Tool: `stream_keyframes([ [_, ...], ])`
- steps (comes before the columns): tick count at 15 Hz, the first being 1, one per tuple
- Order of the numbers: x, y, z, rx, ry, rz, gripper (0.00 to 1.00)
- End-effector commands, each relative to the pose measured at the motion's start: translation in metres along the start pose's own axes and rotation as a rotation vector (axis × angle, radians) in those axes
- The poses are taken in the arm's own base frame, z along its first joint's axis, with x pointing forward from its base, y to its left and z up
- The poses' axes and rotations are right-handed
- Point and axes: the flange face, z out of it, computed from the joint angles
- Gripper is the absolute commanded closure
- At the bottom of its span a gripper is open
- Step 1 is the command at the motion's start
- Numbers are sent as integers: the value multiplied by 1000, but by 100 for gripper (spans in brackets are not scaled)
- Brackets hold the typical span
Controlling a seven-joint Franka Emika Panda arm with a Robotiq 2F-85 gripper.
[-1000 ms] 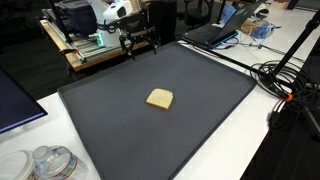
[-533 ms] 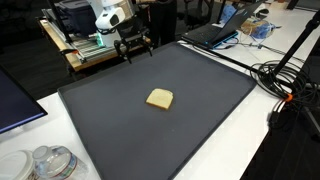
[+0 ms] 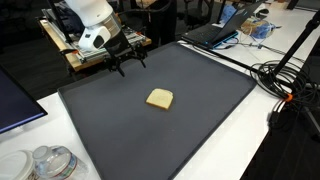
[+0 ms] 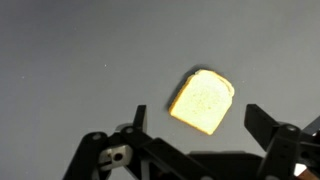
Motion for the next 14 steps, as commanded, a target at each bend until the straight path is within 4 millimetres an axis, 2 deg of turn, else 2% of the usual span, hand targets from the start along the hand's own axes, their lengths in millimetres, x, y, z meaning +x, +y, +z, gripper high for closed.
stream_keyframes([
  [1, 48, 5, 11, -9, -37, -40, 0],
  [9, 116, -4, 18, -98, -126, -283, 0],
  [11, 129, -14, 21, -108, -144, -337, 0],
  [14, 142, -40, 21, -149, -162, -438, 0],
])
